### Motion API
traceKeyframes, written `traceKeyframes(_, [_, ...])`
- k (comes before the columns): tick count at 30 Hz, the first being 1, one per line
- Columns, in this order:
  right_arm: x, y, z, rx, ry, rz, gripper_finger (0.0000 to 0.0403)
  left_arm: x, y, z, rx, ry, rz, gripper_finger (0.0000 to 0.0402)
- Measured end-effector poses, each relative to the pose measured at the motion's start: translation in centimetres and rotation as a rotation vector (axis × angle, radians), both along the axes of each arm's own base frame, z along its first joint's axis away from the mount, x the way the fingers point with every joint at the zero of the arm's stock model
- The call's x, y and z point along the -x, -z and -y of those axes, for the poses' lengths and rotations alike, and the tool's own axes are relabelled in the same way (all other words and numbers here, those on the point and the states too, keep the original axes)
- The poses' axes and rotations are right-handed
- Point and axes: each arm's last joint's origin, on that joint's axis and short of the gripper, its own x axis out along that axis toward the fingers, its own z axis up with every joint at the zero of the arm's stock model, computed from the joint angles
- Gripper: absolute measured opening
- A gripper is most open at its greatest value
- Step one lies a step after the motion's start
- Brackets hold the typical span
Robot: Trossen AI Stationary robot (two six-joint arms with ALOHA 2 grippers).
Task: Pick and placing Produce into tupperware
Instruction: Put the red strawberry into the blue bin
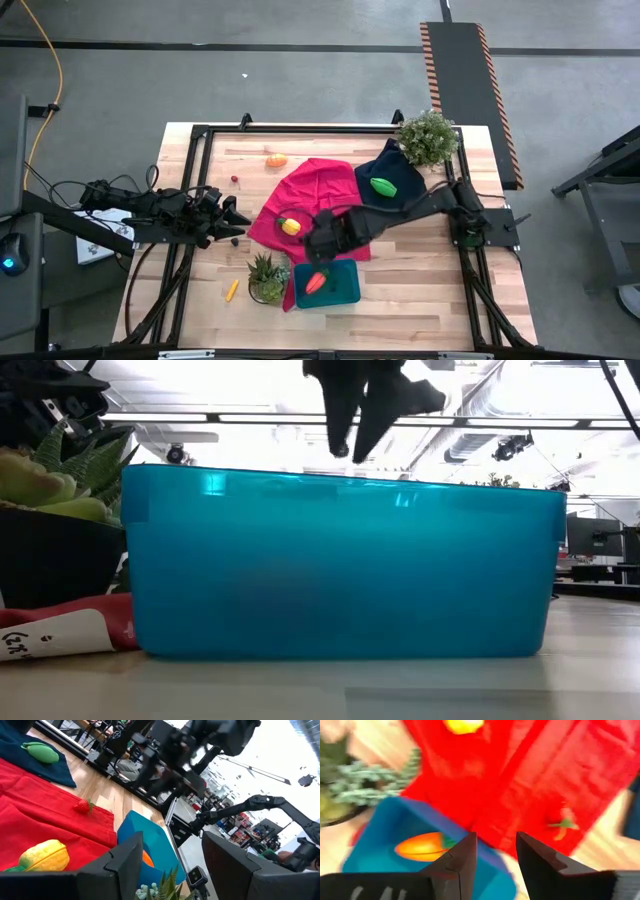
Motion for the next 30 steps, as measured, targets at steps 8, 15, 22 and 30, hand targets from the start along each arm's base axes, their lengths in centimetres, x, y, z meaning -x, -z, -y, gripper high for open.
traceKeyframes(8, [-0.3,0.1,5.1,-0.082,0.008,-0.091,0.0129,0.0,0.0,0.0,0.0,-0.011,0.001,0.0193])
traceKeyframes(15, [-0.1,0.1,9.6,-0.182,0.047,-0.152,0.0129,0.0,0.0,-0.1,-0.006,-0.018,0.002,0.0193])
traceKeyframes(22, [0.1,0.3,12.3,-0.219,0.065,-0.166,0.0129,0.0,0.0,-0.1,-0.007,-0.022,0.003,0.0193])
traceKeyframes(30, [0.7,3.7,13.2,-0.318,0.08,-0.254,0.0129,0.0,0.0,-0.1,-0.027,-0.023,0.006,0.0193])
